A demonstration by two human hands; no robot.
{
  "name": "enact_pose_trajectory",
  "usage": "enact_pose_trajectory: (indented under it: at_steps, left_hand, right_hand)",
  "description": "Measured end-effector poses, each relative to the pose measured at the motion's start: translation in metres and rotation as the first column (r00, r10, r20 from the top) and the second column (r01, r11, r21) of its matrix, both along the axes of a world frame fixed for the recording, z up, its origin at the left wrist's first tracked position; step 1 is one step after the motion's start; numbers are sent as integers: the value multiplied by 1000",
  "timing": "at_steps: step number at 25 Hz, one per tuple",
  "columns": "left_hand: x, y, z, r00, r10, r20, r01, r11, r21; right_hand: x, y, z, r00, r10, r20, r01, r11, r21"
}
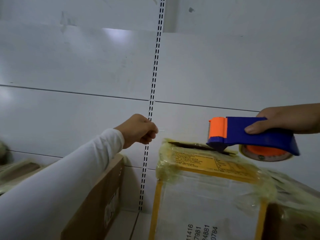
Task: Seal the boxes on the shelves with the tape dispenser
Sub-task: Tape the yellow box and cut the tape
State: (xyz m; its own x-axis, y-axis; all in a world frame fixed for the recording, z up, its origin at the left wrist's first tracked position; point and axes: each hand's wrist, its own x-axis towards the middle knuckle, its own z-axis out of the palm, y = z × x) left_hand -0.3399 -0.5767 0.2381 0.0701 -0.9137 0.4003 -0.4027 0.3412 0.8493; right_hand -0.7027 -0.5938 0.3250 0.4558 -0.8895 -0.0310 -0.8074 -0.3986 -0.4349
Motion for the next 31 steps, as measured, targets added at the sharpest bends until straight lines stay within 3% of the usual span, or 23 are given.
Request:
enact_pose_trajectory:
  at_steps: [11, 17, 21, 23, 25, 27, 29, 31]
  left_hand:
    - [1, -13, -31, 996, -8, 83, -7, 986, 168]
    - [-9, -19, -45, 993, -100, 64, 81, 965, 248]
    - [-7, -11, -42, 954, 116, 277, -172, 967, 185]
    - [-3, -5, -41, 922, 227, 315, -261, 963, 70]
    - [-2, 1, -32, 929, 261, 261, -236, 964, -126]
    - [-8, 7, -16, 961, 189, 201, -148, 968, -204]
    - [-21, 12, -6, 967, 58, 249, -28, 992, -122]
    - [-34, 11, -10, 895, 61, 441, -46, 998, -44]
  right_hand:
    - [22, -21, 1, 989, -36, -140, 54, 991, 125]
    - [23, -17, -5, 989, -53, -136, 63, 996, 71]
    - [23, -9, -7, 990, -68, -121, 73, 997, 38]
    - [24, -5, -8, 991, -67, -115, 70, 997, 21]
    - [24, -2, -9, 991, -59, -121, 59, 998, -2]
    - [24, 1, -10, 992, -54, -117, 53, 999, -9]
    - [24, 4, -10, 994, -53, -100, 52, 999, -9]
    - [24, 5, -12, 995, -60, -84, 58, 998, -16]
